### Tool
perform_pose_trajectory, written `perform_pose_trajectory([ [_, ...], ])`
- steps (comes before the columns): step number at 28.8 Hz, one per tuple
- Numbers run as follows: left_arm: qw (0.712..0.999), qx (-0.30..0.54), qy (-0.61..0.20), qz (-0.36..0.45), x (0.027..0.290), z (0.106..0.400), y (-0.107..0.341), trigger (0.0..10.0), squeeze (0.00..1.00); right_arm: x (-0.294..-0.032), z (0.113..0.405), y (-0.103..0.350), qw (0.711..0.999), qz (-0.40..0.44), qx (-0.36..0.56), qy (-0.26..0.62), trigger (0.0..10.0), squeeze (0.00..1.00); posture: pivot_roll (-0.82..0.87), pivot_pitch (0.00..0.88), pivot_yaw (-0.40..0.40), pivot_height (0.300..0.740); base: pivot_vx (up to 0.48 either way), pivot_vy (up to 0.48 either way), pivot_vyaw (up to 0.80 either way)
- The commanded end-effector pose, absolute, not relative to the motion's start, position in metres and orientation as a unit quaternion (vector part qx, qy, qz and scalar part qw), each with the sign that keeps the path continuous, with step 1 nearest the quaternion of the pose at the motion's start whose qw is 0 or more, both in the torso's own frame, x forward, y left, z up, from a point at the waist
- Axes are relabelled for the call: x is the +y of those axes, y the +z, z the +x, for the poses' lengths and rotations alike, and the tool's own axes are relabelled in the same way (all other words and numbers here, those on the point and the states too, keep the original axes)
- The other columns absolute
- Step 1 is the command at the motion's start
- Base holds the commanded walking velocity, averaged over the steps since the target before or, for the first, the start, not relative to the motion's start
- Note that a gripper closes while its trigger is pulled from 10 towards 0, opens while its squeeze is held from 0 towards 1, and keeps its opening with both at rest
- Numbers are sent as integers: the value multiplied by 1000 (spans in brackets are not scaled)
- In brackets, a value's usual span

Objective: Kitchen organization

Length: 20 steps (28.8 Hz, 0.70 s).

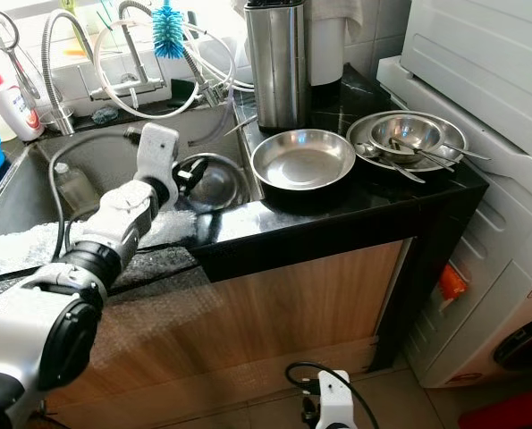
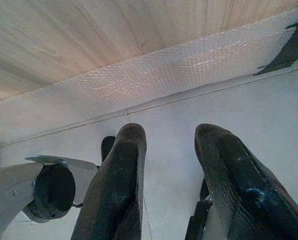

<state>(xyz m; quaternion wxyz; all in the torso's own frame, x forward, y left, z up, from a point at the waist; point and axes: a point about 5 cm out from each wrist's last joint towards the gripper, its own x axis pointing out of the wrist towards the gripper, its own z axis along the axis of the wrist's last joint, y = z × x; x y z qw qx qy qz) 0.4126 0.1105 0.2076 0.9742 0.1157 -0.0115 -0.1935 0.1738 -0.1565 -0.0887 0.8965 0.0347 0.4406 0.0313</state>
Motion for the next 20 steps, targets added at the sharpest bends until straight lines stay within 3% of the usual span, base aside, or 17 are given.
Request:
perform_pose_trajectory([
  [1, 965, 4, -219, 147, 110, 413, 207, 10000, 0, -153, 172, -90, 896, 41, 441, 34, 10000, 0, -20, 0, 162, 740, 0, 0, 0],
  [5, 942, 29, -276, 187, 104, 408, 197, 10000, 0, -153, 173, -89, 897, 42, 438, 33, 10000, 0, -20, 0, 162, 740, 0, 0, 0],
  [14, 930, 39, -306, 198, 102, 406, 192, 10000, 0, -154, 174, -88, 898, 42, 437, 33, 10000, 0, -18, 0, 159, 740, 0, 0, 0],
  [20, 985, -70, -134, 88, 132, 417, 231, 10000, 0, -153, 176, -88, 900, 41, 432, 35, 10000, 0, -17, 0, 159, 740, 0, 0, 0],
])
